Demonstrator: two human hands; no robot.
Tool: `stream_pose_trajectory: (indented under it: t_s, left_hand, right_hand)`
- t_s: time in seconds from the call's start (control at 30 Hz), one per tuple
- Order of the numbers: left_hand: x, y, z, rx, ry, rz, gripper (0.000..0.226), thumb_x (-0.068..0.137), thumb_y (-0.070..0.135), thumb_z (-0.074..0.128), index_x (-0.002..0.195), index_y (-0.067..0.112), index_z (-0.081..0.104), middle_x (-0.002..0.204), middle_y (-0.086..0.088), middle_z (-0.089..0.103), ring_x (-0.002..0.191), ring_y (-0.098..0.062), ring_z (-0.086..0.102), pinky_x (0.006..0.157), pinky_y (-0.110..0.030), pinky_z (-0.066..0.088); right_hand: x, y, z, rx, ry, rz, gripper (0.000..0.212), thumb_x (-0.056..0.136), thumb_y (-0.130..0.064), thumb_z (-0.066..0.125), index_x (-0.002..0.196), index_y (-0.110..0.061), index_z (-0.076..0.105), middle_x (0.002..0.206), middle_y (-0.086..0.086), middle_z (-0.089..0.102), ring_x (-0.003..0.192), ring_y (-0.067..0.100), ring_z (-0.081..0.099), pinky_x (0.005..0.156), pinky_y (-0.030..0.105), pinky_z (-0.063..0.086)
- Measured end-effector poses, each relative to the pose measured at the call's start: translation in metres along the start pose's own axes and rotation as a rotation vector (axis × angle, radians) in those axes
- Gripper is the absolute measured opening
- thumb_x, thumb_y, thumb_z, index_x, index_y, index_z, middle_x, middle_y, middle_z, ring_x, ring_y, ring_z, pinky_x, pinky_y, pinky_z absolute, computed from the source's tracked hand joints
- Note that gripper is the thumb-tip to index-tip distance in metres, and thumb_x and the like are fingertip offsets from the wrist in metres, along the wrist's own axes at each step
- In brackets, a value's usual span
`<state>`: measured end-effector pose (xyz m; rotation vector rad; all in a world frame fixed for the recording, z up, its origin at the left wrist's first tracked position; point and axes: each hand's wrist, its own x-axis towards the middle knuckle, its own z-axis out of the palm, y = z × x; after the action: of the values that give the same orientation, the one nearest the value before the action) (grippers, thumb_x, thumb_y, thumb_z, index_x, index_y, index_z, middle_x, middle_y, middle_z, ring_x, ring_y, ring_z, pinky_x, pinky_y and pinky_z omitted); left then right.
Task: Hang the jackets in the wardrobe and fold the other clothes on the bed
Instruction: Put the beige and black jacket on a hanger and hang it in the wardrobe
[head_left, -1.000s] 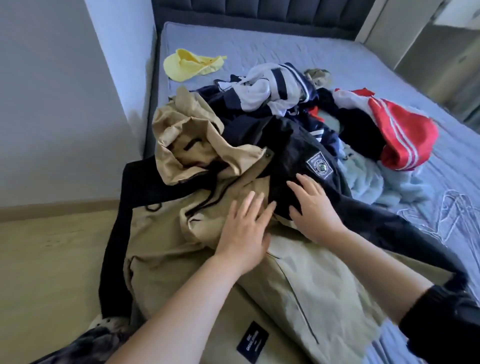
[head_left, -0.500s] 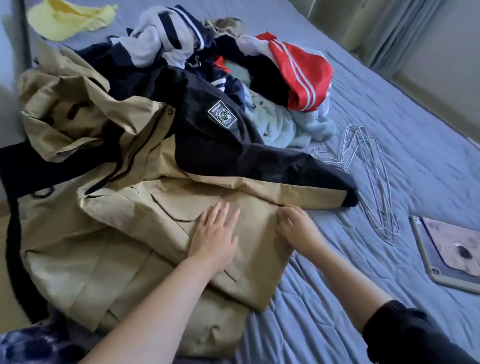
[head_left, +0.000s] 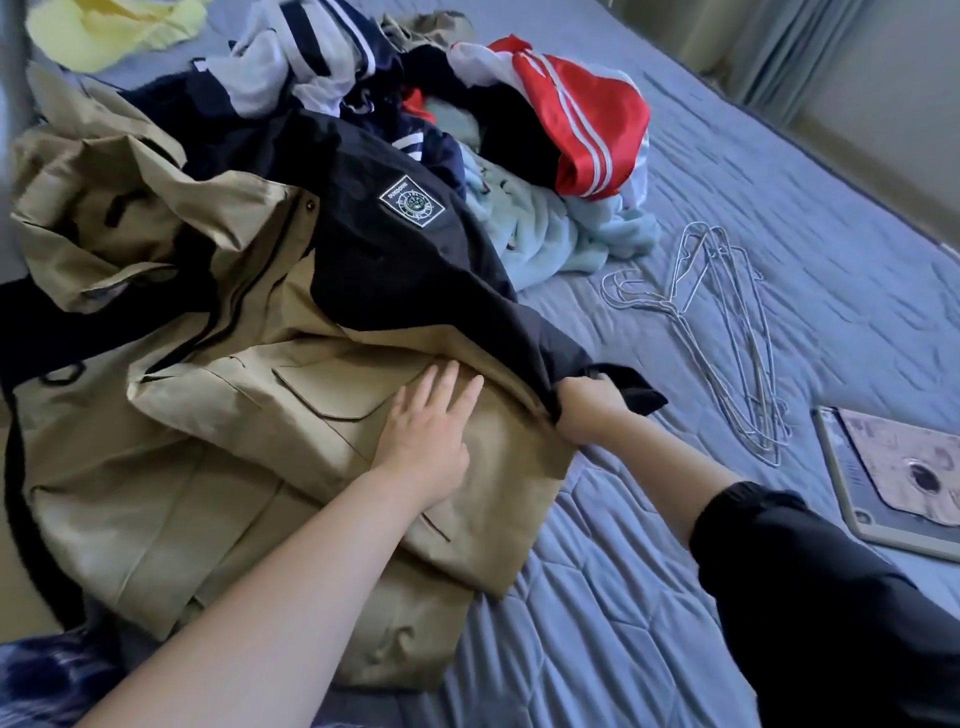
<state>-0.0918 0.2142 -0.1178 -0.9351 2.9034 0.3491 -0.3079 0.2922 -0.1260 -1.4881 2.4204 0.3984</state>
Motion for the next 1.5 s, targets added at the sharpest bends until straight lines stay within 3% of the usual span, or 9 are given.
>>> stream_pose_trajectory:
  t_s: [0.1,0.23,0.37,0.47,0.63,0.8,0.87,1.1,1.5]
  left_hand:
    - [0.007,0.012,-0.006,-0.009,-0.035,0.010,0.078,0.092,0.028,0.043,0.151,0.031,-0.007,0.160,0.001,-0.011,0.147,-0.023,-0.006,0.118,-0.045,0.007]
    - [0.021,0.040,-0.013,-0.035,-0.070,0.071,0.076,0.093,0.028,0.043,0.151,0.034,-0.005,0.160,0.005,-0.011,0.147,-0.020,-0.005,0.117,-0.045,0.006]
    - [0.035,0.063,-0.019,-0.048,-0.120,0.106,0.072,0.095,0.029,0.042,0.151,0.034,-0.003,0.160,0.006,-0.011,0.147,-0.019,-0.004,0.117,-0.044,0.006]
    - [0.044,0.076,-0.024,-0.051,-0.136,0.110,0.071,0.096,0.028,0.042,0.152,0.034,-0.002,0.160,0.005,-0.010,0.147,-0.019,-0.003,0.118,-0.044,0.007]
    - [0.053,0.085,-0.024,-0.066,-0.173,0.095,0.069,0.096,0.027,0.041,0.152,0.033,-0.001,0.160,0.006,-0.010,0.147,-0.019,-0.003,0.117,-0.043,0.007]
    - [0.056,0.081,-0.017,-0.094,-0.199,0.069,0.067,0.096,0.028,0.041,0.152,0.031,0.004,0.160,0.005,-0.009,0.147,-0.020,-0.001,0.117,-0.043,0.009]
    - [0.057,0.077,-0.015,-0.125,-0.204,0.059,0.067,0.096,0.027,0.042,0.152,0.030,0.005,0.161,0.005,-0.008,0.147,-0.019,0.000,0.117,-0.041,0.010]
    - [0.053,0.037,-0.019,-0.311,-0.168,0.030,0.066,0.094,0.020,0.048,0.152,0.026,0.017,0.161,0.004,0.004,0.145,-0.017,0.013,0.117,-0.037,0.018]
    - [-0.028,-0.108,-0.047,-0.591,0.203,-0.401,0.055,0.089,0.002,0.046,0.140,0.021,0.046,0.152,0.005,0.033,0.141,-0.009,0.025,0.108,-0.017,0.016]
  right_hand:
    - [-0.011,0.009,-0.005,0.504,0.034,-0.124,0.015,0.084,-0.024,0.057,0.072,-0.017,0.063,0.066,-0.002,0.061,0.067,0.017,0.057,0.061,0.025,0.036]
    - [-0.005,0.055,-0.001,0.815,0.559,0.325,0.022,0.090,-0.015,0.050,0.107,-0.016,0.065,0.110,0.002,0.058,0.095,0.019,0.056,0.077,0.024,0.036]
    - [0.004,0.115,0.007,0.740,0.358,0.700,0.053,0.087,-0.008,0.049,0.138,-0.004,0.036,0.149,0.016,0.025,0.135,0.032,0.029,0.108,0.043,0.031]
    - [0.000,0.144,0.016,0.584,0.155,0.752,0.056,0.085,-0.006,0.052,0.138,-0.002,0.033,0.144,0.019,0.036,0.133,0.034,0.035,0.107,0.046,0.036]
    - [-0.004,0.158,0.014,0.498,0.205,0.726,0.025,0.084,-0.004,0.050,0.106,-0.002,0.061,0.108,0.019,0.064,0.100,0.037,0.061,0.076,0.032,0.045]
    - [-0.003,0.139,0.011,0.498,0.219,0.782,0.035,0.089,-0.007,0.046,0.123,0.002,0.049,0.127,0.019,0.052,0.119,0.034,0.049,0.094,0.039,0.045]
    - [-0.002,0.123,0.005,0.637,0.340,0.797,0.030,0.091,-0.004,0.042,0.120,0.001,0.043,0.122,0.019,0.053,0.113,0.035,0.051,0.084,0.041,0.044]
    - [-0.011,0.045,-0.047,0.937,0.888,0.560,0.023,0.100,-0.014,0.037,0.101,-0.010,0.059,0.082,0.000,0.059,0.074,0.020,0.048,0.060,0.027,0.023]
    - [0.011,-0.134,-0.111,0.866,0.893,-0.101,0.018,0.098,-0.016,0.041,0.101,-0.016,0.058,0.076,0.009,0.066,0.071,0.037,0.058,0.064,0.035,0.041]
